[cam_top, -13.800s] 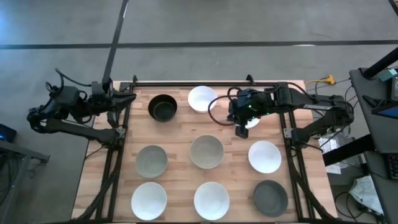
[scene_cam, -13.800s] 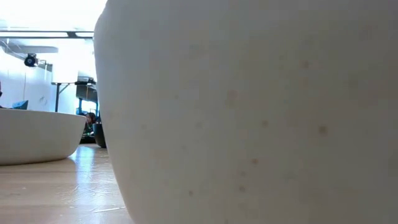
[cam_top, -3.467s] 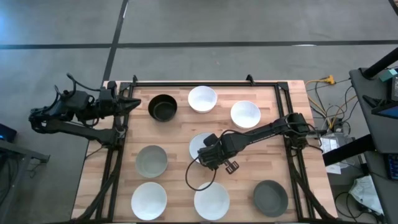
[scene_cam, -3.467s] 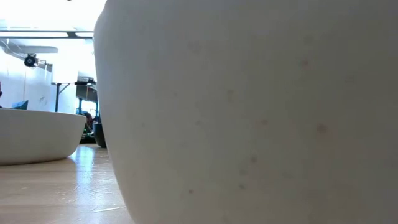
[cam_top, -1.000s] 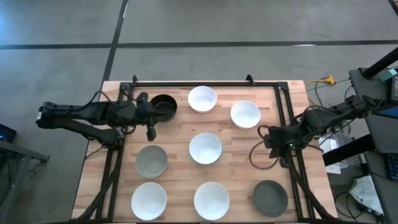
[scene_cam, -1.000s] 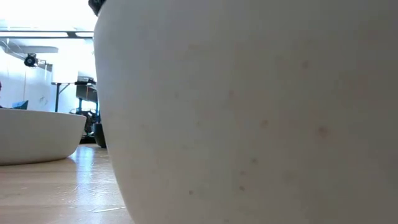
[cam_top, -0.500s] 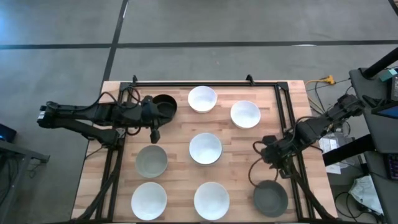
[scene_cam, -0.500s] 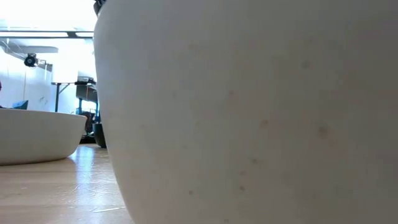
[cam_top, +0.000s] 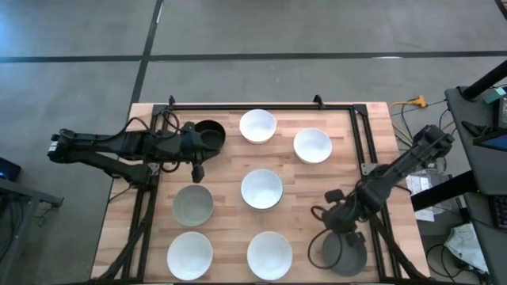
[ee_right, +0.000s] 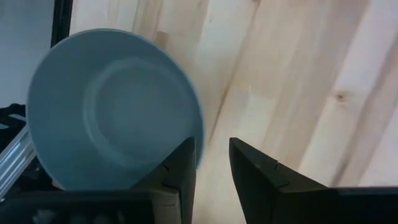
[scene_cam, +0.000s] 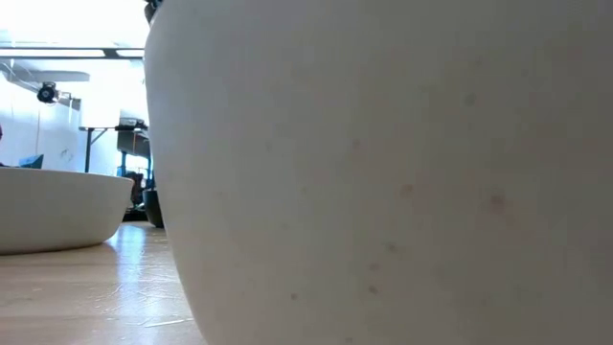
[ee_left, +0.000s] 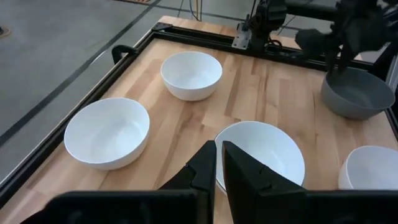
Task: Nest bowls inside each other
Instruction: Stack the dark gray bowl on the top of the white bowl
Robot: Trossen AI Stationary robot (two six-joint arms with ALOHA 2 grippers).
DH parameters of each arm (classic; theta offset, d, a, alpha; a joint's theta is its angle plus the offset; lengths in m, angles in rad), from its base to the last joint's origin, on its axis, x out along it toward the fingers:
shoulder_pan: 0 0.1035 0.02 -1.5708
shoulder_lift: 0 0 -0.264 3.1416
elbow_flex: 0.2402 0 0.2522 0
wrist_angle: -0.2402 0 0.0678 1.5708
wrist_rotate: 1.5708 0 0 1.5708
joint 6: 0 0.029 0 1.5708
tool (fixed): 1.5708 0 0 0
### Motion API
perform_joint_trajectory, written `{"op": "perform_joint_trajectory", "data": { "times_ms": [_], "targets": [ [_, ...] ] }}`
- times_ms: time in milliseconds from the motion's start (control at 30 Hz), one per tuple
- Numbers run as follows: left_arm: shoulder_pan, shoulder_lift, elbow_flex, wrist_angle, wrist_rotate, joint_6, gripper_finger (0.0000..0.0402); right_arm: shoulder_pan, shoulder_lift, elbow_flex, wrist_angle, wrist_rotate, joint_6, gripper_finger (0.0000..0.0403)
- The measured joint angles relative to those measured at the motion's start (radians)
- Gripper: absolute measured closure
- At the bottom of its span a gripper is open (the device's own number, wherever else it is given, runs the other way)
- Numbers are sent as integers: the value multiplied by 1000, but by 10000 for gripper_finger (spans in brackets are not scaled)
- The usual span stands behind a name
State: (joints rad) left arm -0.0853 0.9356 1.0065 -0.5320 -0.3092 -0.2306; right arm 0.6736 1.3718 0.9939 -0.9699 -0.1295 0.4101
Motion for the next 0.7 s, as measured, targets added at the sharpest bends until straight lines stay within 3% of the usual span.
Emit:
{"op": "perform_joint_trajectory", "data": {
  "times_ms": [700],
  "targets": [
    [0,-2,0,0,-2,1,388,49,231,-2,100,1,35,332]
  ]
}}
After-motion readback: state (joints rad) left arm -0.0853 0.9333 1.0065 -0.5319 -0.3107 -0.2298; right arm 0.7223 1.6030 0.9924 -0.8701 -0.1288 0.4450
